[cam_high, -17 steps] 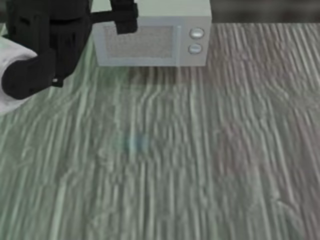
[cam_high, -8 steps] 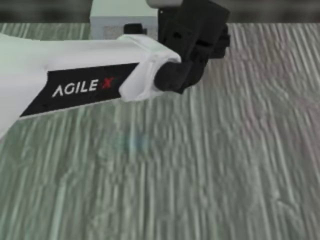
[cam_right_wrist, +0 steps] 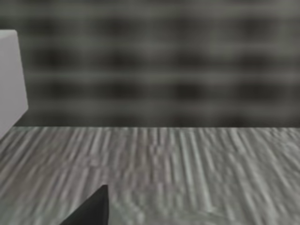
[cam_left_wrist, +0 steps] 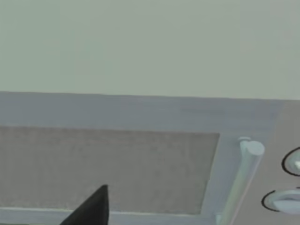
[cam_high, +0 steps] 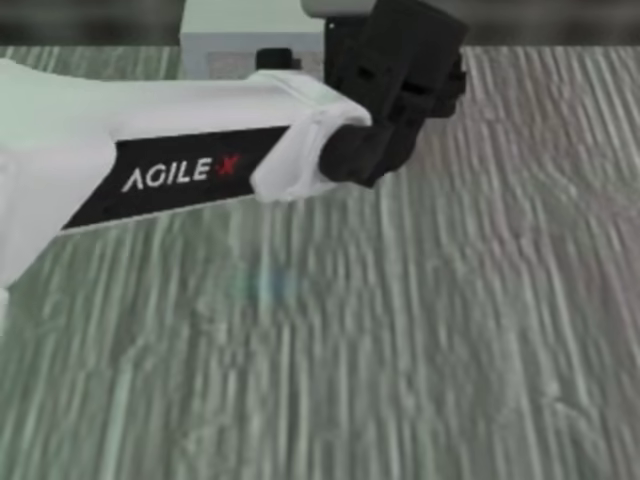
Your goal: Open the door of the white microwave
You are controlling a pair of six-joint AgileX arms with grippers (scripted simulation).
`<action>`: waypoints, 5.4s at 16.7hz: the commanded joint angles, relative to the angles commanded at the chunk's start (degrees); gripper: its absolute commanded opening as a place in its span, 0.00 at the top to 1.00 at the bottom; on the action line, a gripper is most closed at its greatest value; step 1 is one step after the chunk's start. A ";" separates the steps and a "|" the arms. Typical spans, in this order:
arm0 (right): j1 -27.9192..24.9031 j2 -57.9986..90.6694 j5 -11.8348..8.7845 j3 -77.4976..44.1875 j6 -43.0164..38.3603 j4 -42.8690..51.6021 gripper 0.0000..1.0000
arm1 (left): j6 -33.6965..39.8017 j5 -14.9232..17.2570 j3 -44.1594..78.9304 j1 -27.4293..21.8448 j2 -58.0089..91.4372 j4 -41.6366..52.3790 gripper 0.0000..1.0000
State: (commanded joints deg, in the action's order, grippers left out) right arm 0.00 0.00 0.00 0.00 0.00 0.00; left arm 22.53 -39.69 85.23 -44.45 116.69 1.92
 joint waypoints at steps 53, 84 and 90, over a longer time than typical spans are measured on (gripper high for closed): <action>0.00 0.00 0.00 0.00 0.00 0.00 0.00 | 9.98 21.10 60.27 7.14 28.73 62.34 1.00; 0.00 0.00 0.00 0.00 0.00 0.00 0.00 | 10.49 22.39 61.94 7.15 29.04 64.42 1.00; 0.00 0.00 0.00 0.00 0.00 0.00 0.00 | 6.63 23.86 48.17 7.73 21.73 57.60 1.00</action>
State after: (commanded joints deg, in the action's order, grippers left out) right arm 0.00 0.00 0.00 0.00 0.00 0.00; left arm 29.16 -15.83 133.40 -36.72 138.42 59.51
